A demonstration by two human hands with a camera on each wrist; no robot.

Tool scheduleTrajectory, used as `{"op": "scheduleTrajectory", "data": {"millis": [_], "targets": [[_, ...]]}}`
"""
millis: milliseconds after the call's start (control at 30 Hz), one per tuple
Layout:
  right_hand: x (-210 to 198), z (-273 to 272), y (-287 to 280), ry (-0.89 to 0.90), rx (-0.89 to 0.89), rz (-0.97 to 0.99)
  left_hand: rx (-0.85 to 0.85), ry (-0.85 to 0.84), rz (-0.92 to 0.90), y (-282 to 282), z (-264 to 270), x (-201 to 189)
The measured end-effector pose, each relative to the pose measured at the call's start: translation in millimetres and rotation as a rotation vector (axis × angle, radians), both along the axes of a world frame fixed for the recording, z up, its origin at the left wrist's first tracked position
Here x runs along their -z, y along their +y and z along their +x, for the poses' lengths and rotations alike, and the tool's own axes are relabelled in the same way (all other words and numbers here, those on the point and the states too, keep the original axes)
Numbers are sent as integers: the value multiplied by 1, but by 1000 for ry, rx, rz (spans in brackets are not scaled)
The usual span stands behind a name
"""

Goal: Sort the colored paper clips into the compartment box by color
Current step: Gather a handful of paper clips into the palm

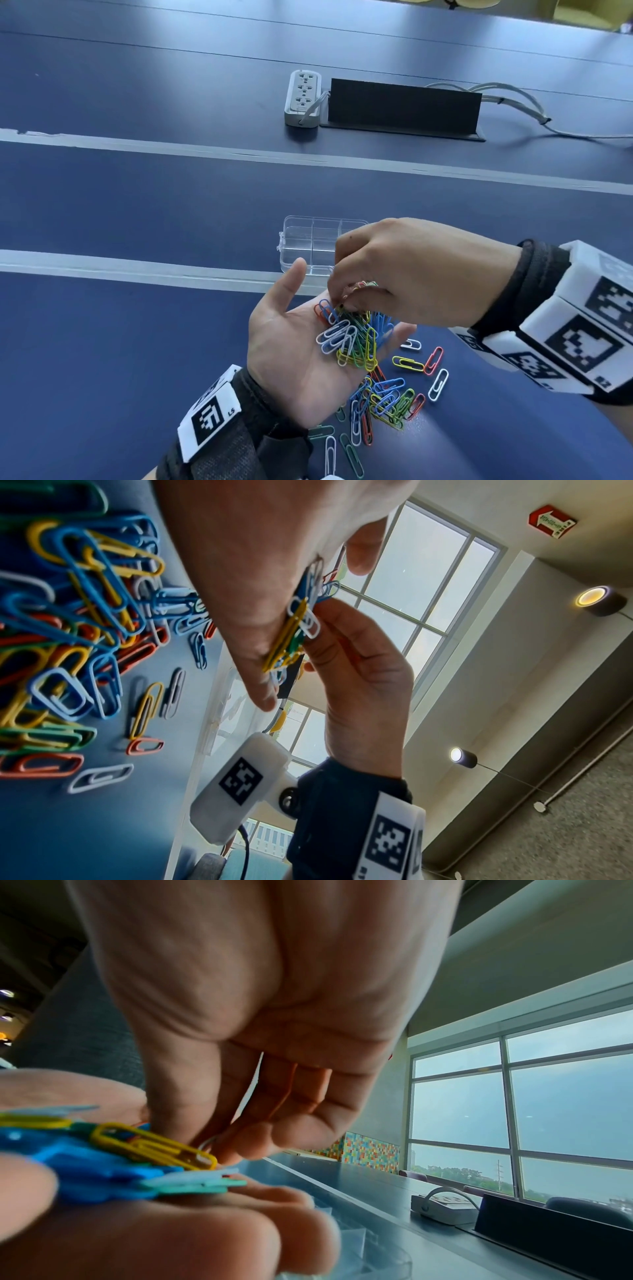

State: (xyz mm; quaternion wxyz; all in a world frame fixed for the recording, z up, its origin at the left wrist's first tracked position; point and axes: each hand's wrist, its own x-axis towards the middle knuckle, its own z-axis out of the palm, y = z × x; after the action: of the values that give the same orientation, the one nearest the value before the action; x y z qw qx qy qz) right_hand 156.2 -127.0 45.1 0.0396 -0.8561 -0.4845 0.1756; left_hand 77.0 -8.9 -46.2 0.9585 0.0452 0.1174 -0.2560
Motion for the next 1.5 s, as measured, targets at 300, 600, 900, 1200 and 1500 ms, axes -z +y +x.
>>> {"op": "scheduleTrajectory", "data": {"millis": [300, 600, 900, 1200, 1500], "targets": [[2, 0, -1, -30, -13, 38, 25, -22, -84, 4, 1, 5], [0, 0, 0, -29, 12, 45, -31, -64, 9, -1, 3, 9], [-3, -5, 3, 105, -22, 173, -62, 9, 107, -5, 3, -2], [1, 2, 3, -14, 0, 47, -28, 7, 51, -4, 1, -1], [3, 1, 10, -20, -49, 31, -28, -8, 10, -2, 0, -1]]}}
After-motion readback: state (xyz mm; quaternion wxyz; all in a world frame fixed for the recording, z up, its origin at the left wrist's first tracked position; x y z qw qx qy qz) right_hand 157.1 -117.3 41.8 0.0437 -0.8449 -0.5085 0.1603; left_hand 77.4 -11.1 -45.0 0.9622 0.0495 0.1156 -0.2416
